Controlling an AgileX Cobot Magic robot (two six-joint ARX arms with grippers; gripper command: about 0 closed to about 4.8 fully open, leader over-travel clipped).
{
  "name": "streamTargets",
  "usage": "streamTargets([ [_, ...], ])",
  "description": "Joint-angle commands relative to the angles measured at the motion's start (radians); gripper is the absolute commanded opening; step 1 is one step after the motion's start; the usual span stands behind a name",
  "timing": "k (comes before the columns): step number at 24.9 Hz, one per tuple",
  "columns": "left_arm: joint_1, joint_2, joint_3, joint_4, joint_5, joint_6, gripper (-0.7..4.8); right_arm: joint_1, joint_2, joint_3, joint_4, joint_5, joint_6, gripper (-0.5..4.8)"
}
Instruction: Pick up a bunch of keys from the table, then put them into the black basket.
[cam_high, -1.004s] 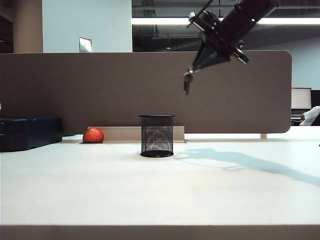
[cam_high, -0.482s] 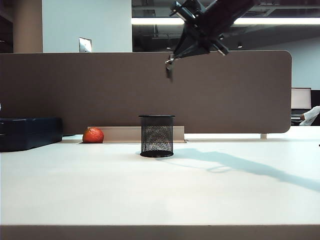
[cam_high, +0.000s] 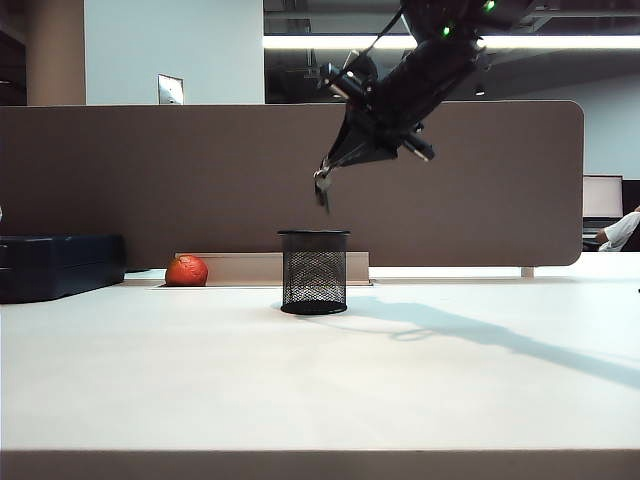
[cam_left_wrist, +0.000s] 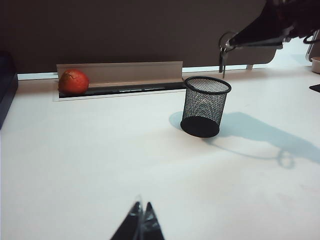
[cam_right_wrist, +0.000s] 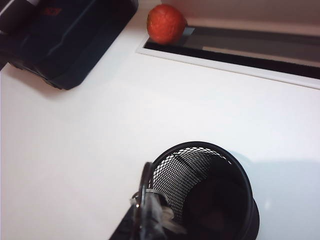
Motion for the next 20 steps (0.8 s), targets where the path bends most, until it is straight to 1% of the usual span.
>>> streamTargets([
  [1,0.000,0.001,0.003,0.010,0.003,0.001,-0.06,0.002,0.021,0.005,0.048,0.002,0.005,-0.09],
  [9,0.000,0.001,0.003,0.010,0.003,0.001,-0.06,0.002,0.071,0.005,0.089,0.024,0.005,-0.09],
  [20,0.000,0.001,0.003,0.005,0.003,0.001,-0.06,0.002,0.090,0.005,0.089,0.036,0.004,-0.09],
])
